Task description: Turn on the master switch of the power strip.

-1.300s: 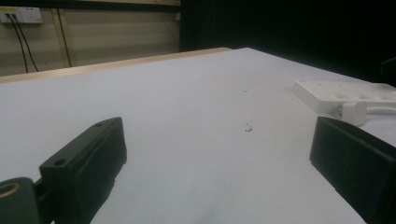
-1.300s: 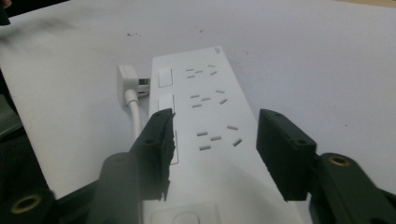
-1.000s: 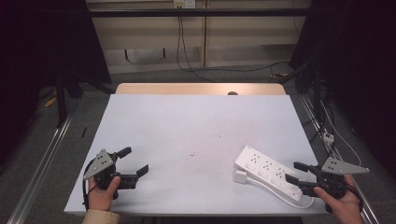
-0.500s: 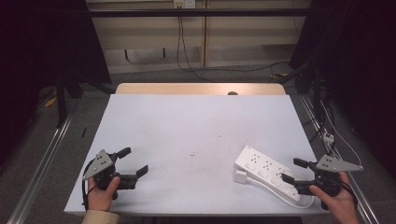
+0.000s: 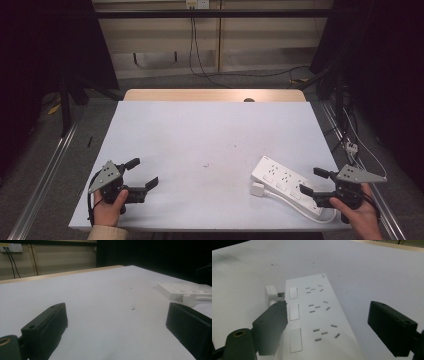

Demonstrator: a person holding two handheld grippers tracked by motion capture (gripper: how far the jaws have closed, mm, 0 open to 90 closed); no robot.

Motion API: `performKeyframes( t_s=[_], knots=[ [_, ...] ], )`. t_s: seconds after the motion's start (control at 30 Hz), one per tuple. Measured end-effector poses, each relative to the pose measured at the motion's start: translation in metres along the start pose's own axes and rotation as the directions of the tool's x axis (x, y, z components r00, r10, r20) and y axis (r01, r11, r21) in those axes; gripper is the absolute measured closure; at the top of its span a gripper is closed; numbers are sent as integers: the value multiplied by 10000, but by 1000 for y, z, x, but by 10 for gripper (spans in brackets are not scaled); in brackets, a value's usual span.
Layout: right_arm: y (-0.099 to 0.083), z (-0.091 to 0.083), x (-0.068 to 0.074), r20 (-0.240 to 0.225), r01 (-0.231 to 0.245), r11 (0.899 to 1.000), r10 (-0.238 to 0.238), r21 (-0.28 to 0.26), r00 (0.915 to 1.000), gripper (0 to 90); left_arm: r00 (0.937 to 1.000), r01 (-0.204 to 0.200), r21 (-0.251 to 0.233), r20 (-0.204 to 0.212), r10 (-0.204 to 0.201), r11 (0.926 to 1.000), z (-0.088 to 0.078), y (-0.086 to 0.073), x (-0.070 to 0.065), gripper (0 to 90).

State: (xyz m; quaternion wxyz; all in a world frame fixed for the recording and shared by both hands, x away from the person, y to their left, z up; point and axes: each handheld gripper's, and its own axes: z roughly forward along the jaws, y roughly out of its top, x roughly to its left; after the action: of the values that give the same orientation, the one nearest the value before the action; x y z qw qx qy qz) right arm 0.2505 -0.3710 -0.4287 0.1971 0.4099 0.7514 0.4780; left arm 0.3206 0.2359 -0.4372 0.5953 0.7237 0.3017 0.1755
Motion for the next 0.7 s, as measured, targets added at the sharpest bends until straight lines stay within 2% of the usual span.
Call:
performKeyframes(
  t_s=[0.7],
  knots=[
    [5, 8, 8, -150, -79, 9999, 77, -152, 9999, 149, 10000, -14, -20, 30, 14, 10000, 0, 1, 0, 35]
  ],
)
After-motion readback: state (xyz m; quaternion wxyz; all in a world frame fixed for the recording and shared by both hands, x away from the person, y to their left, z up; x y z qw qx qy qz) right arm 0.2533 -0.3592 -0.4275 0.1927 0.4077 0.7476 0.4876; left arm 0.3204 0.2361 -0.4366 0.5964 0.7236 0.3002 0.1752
